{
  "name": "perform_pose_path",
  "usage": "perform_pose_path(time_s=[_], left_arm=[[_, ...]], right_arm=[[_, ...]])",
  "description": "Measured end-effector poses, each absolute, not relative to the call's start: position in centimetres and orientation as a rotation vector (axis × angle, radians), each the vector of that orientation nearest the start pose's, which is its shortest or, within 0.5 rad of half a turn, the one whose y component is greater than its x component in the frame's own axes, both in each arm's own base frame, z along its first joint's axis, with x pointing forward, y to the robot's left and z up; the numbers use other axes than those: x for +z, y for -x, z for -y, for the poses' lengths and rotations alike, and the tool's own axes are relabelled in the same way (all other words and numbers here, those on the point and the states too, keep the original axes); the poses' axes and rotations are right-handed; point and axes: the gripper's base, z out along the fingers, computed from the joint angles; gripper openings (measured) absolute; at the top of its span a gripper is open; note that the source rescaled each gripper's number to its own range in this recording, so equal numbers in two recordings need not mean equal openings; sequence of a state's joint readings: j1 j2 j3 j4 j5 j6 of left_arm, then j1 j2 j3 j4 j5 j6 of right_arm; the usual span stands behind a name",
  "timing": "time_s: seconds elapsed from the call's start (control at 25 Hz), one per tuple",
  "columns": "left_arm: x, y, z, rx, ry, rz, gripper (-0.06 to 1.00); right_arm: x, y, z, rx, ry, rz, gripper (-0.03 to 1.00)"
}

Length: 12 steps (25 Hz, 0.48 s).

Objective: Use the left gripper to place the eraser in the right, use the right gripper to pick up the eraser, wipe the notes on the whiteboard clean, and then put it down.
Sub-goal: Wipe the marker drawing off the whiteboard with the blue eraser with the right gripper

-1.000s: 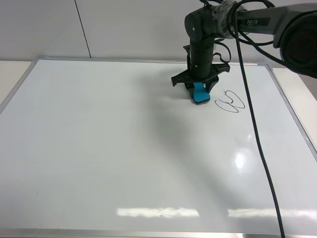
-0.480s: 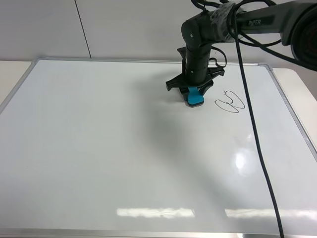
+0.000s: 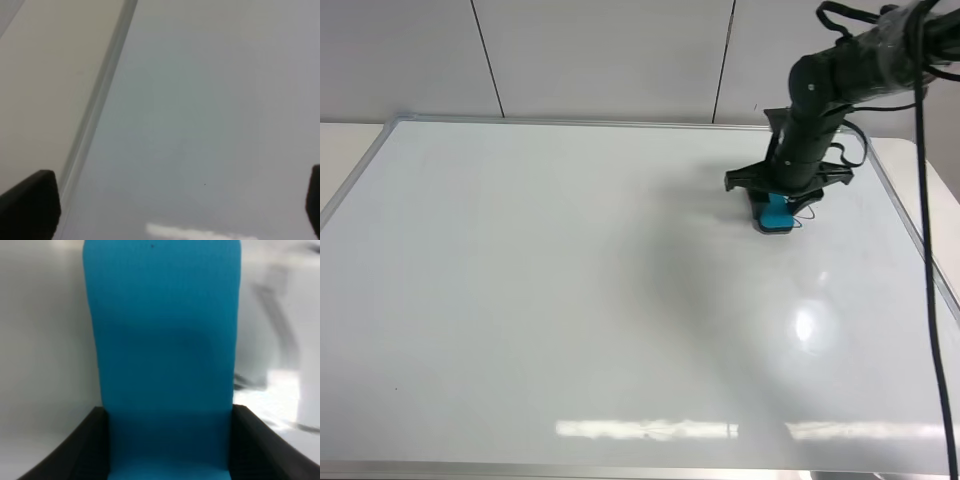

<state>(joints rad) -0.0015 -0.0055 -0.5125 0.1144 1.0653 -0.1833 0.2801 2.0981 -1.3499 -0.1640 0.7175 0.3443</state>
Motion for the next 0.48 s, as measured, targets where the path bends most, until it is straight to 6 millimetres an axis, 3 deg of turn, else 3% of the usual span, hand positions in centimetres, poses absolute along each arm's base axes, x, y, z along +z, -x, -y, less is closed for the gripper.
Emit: perform_pose_path(time_s=[0.28, 0.48], left_arm=[[28.1, 0.8, -0.9, 0.02, 0.191, -2.017, 1.0], [28.1, 0.8, -0.9, 0.02, 0.191, -2.017, 1.0]], right_arm=[[12.6, -38.4, -3.0, -0.113, -0.154, -2.944, 0.02], [12.9, -38.4, -2.7, -0.094, -0.084, -2.938, 0.02]])
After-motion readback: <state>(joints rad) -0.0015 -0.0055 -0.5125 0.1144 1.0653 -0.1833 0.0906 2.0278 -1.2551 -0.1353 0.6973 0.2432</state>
